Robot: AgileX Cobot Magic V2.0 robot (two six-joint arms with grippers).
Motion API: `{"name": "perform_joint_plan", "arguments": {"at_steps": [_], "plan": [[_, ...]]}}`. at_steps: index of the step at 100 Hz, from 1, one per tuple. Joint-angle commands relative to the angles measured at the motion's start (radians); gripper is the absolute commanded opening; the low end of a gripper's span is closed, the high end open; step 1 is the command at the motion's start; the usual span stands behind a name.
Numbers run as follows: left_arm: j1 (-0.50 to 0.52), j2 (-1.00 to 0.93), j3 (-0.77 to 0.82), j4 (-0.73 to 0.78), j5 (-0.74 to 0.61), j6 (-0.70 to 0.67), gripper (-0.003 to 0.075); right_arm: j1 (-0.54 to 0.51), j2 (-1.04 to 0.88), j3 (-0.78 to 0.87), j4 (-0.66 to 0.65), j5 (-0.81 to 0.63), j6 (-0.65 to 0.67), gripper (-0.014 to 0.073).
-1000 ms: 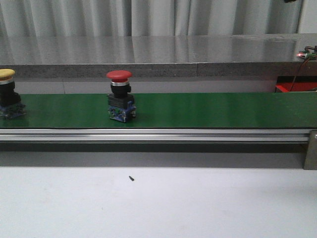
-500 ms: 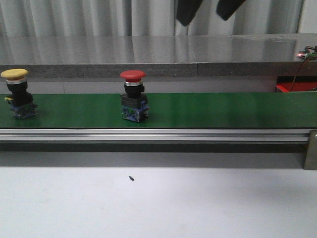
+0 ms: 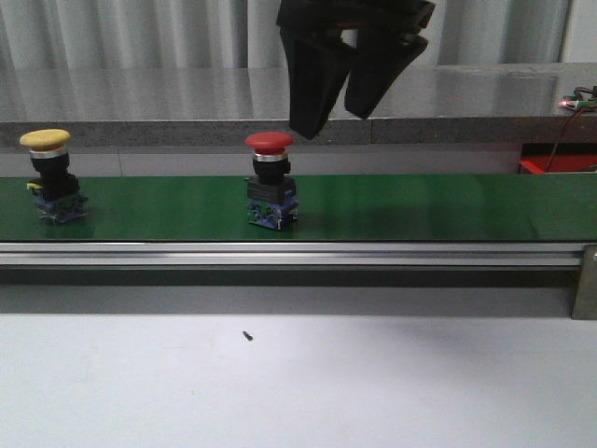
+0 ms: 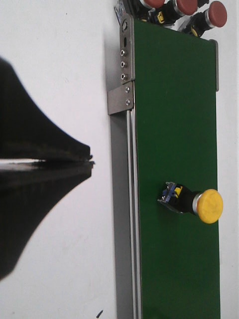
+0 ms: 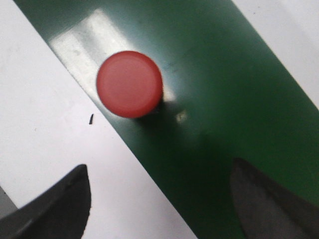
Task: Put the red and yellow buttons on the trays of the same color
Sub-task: 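Move the right gripper above the red button riding the belt, then lower the right gripper, close on the red button and lift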
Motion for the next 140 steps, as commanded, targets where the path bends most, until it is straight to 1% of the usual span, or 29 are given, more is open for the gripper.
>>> {"name": "perform_joint_plan", "arguments": {"at_steps": [1,19,37,44,54,59,68,89,99,107,112,122,130,140], "plan": [[-0.007,0.001,-0.025,-0.020,-0.066,-0.008,-0.0020,0.016,-0.025,-0.034,0.018,-0.022,-0.029,0.0565],[-0.007,0.001,-0.025,-0.020,-0.066,-0.008,-0.0020,0.030,0.015,-0.034,0.017,-0.061,-0.042,0.0538],[-0.007,0.001,-0.025,-0.020,-0.066,-0.008,-0.0020,0.030,0.046,-0.034,0.012,-0.083,-0.042,0.0528],[-0.007,0.001,-0.025,-0.020,-0.066,-0.008,-0.0020,0.030,0.054,-0.034,0.012,-0.088,-0.042,0.0464],[-0.007,0.001,-0.025,-0.020,-0.066,-0.008,-0.0020,0.030,0.056,-0.034,0.012,-0.101,-0.042,0.0309],[-0.007,0.001,-0.025,-0.020,-0.066,-0.008,-0.0020,0.030,0.056,-0.034,0.012,-0.104,-0.042,0.0250],[-0.007,0.001,-0.025,-0.020,-0.066,-0.008,-0.0020,0.030,0.056,-0.034,0.012,-0.086,-0.042,0.0199],[-0.007,0.001,-0.025,-0.020,-0.066,-0.008,-0.0020,0.029,0.056,-0.034,0.014,-0.088,-0.042,0.0192],[-0.007,0.001,-0.025,-0.020,-0.066,-0.008,-0.0020,0.029,0.054,-0.036,0.016,-0.059,-0.042,0.0192],[-0.007,0.001,-0.025,-0.020,-0.066,-0.008,-0.0020,0.026,0.043,-0.037,0.009,-0.046,0.008,0.0192],[-0.007,0.001,-0.025,-0.020,-0.066,-0.008,-0.0020,0.012,0.031,-0.037,-0.004,-0.053,0.066,0.0192],[-0.007,0.001,-0.025,-0.020,-0.066,-0.008,-0.0020,-0.035,0.000,-0.037,-0.022,-0.059,0.141,0.0192],[-0.007,0.001,-0.025,-0.020,-0.066,-0.008,-0.0020,-0.075,-0.028,-0.037,-0.032,-0.064,0.150,0.0192],[-0.007,0.001,-0.025,-0.020,-0.066,-0.008,-0.0020,-0.124,-0.056,-0.037,-0.078,-0.058,0.150,0.0192]]}}
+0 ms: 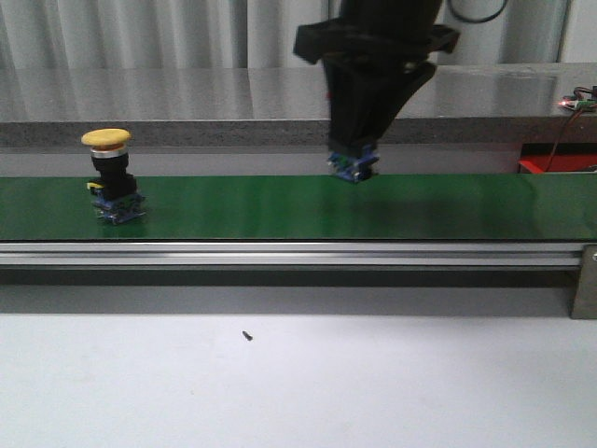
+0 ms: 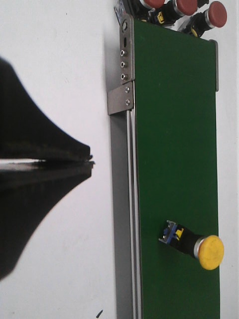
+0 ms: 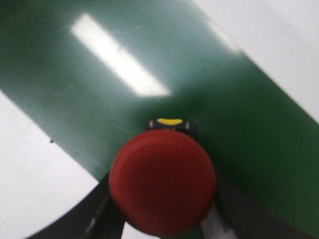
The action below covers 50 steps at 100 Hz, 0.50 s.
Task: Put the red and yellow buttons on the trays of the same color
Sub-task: 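Lower the right gripper, close on the red button and lift, then carry the red button into the red tray and open the right gripper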
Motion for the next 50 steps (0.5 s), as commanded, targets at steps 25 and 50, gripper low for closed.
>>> {"name": "perform_joint_plan", "arguments": {"at_steps": [25,50], "plan": [[-0.007,0.001,-0.025,-0.020,-0.066,-0.008,-0.0020,-0.171,-0.104,-0.032,-0.076,0.022,0.038,0.0192],[-0.007,0.001,-0.025,-0.020,-0.066,-0.008,-0.0020,-0.352,-0.104,-0.032,-0.076,0.020,0.094,0.0192]]}}
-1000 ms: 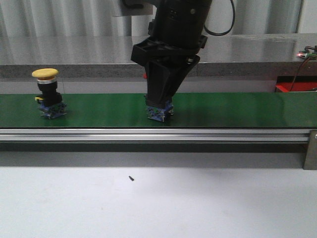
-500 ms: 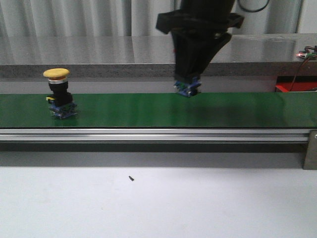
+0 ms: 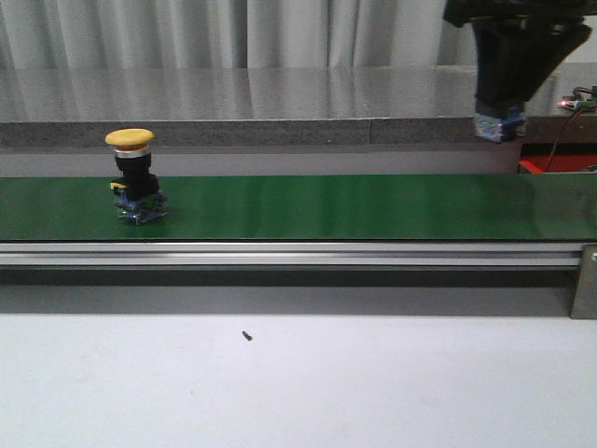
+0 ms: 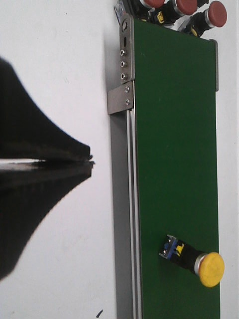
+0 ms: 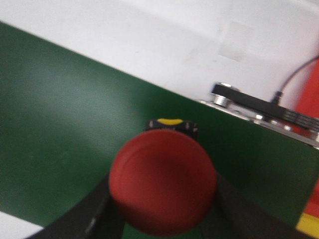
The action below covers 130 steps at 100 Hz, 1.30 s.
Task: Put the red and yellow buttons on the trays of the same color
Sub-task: 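Carry the red button into the red tray and open the right gripper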
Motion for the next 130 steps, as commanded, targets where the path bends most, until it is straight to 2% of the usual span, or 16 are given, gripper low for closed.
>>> {"name": "perform_joint_plan", "arguments": {"at_steps": [1,32,60,82,130], "plan": [[-0.007,0.001,-0.025,-0.020,-0.066,-0.008,-0.0020,-0.060,-0.060,-0.030,-0.011,-0.024,0.008,0.0192],[-0.007,0.001,-0.025,-0.020,-0.066,-0.008,-0.0020,-0.271,-0.058,-0.030,-0.011,-0.040,0.011,0.0192],[-0.007,0.001,-0.025,-0.020,-0.066,-0.008,-0.0020,-0.389,-0.054,0.035,0.000,-0.136,0.011,0.0192],[-0.007,0.001,-0.025,-0.020,-0.066,-0.008,-0.0020,-0.427,0.005,0.060,0.017,-0.193,0.011,0.0192],[-0.007,0.001,-0.025,-0.020,-0.066,-0.008,-0.0020,-0.429,0.171,0.057,0.074,-0.273,0.011,0.0193]]}}
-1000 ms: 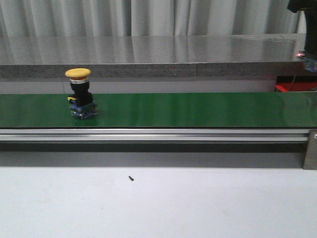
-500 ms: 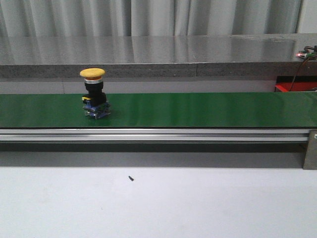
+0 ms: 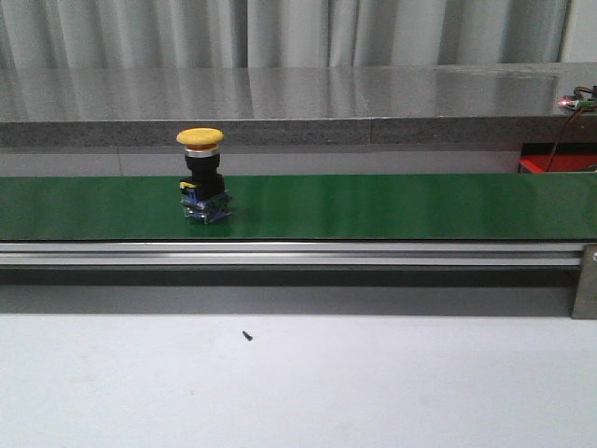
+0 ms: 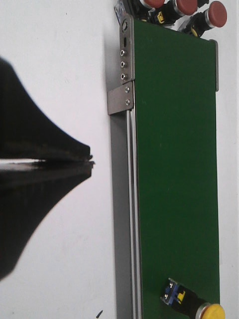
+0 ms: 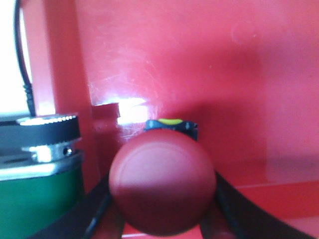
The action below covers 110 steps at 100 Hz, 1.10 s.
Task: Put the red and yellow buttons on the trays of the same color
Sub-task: 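Carry the red button into the red tray and open the right gripper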
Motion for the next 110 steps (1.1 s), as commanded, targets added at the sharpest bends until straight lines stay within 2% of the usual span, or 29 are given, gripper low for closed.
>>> {"name": "perform_joint_plan", "arguments": {"at_steps": [1,8,25,32,86,110], "plan": [[-0.007,0.001,-0.025,-0.020,-0.066,-0.008,-0.0020,-0.006,-0.038,-0.027,0.017,-0.035,0.001,0.0194],[-0.007,0.001,-0.025,-0.020,-0.066,-0.008,-0.0020,-0.006,-0.031,-0.027,0.017,-0.033,0.001,0.0234],[-0.007,0.001,-0.025,-0.020,-0.066,-0.008,-0.0020,-0.006,-0.031,-0.027,0.017,-0.036,0.001,0.0537],[-0.007,0.001,-0.025,-0.020,-0.066,-0.008,-0.0020,-0.006,-0.031,-0.027,0.017,-0.031,0.001,0.0590],[-0.007,0.001,-0.025,-0.020,-0.066,-0.008,-0.0020,0.001,-0.221,-0.021,0.014,0.017,-0.007,0.0591],[-0.007,0.001,-0.025,-0.020,-0.066,-0.008,-0.0020,0.001,-0.363,0.107,0.014,-0.019,-0.009,0.0591]]}}
